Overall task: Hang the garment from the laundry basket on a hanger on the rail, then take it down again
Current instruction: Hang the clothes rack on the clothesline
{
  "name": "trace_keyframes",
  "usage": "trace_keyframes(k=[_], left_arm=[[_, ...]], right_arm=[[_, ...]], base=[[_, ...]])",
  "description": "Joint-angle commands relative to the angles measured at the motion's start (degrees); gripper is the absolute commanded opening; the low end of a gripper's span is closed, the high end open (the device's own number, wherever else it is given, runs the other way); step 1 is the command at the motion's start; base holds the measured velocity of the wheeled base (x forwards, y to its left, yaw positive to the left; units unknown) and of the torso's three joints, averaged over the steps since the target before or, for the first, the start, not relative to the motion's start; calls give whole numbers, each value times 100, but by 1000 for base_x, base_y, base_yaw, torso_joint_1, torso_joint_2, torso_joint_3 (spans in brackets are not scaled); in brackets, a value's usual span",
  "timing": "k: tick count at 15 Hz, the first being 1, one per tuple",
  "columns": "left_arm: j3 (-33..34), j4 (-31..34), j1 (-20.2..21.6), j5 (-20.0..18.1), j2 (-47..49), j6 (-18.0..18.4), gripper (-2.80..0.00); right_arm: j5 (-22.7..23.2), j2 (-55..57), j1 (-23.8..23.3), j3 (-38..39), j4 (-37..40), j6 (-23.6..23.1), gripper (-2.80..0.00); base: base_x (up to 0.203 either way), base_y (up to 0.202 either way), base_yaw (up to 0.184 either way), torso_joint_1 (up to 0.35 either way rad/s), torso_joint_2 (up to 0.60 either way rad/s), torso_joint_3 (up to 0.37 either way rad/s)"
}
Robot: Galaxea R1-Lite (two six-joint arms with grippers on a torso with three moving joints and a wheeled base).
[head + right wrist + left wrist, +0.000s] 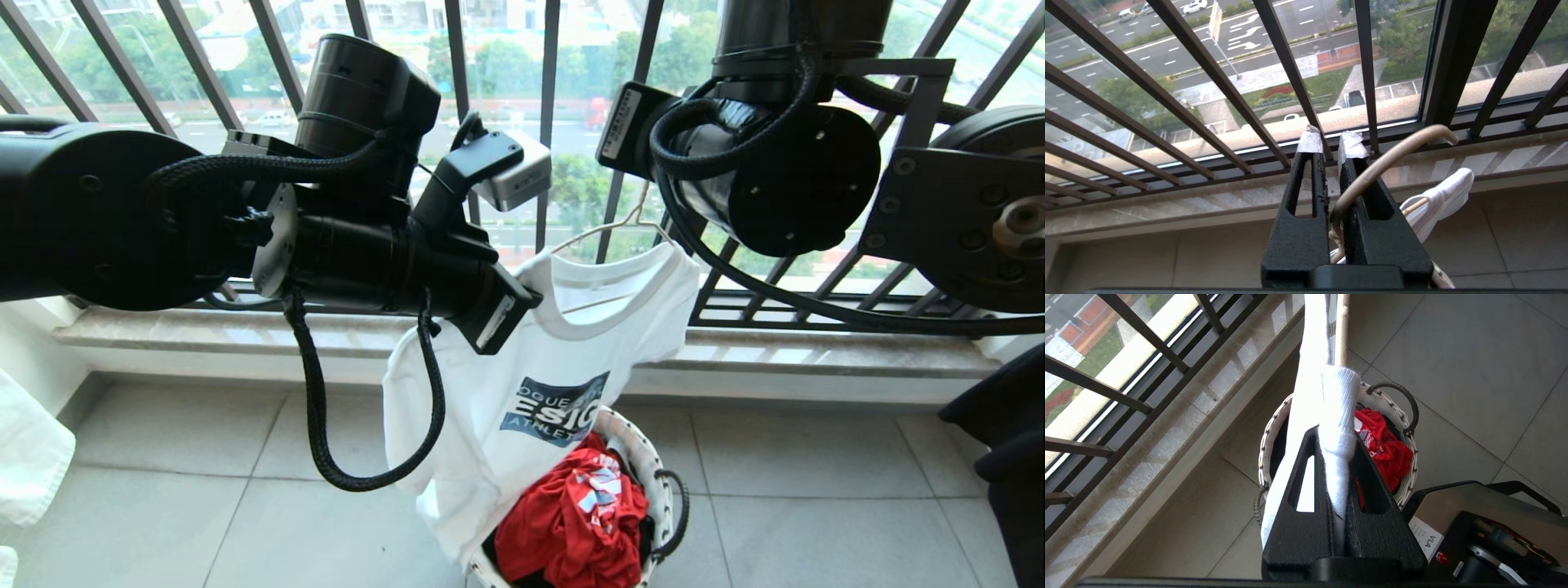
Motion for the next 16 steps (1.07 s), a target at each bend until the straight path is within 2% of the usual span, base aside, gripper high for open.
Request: trace_keyframes(k=[1,9,12,14,16], left_arm=[[39,-205,9,-4,-28,2,-280],[77,-352,94,-4,-113,-68,-280],[77,-352,206,-8,-177,-112,-280],[77,-352,247,-4,-195,-121,-280],[77,-352,307,-8,-239,-147,-280]], right_arm=[[-25,24,4,11,12,3,0],[-25,27,-5,37,26,-52,0],[74,-187,2,559,2,-581,0],[363,-459,12,766,-3,-720,0],[399,-716,19,871,27,-804,0]], base=[[0,0,0,0,0,0],[0,0,0,0,0,0],[0,0,0,0,0,0],[0,0,0,0,0,0],[0,0,0,0,0,0]])
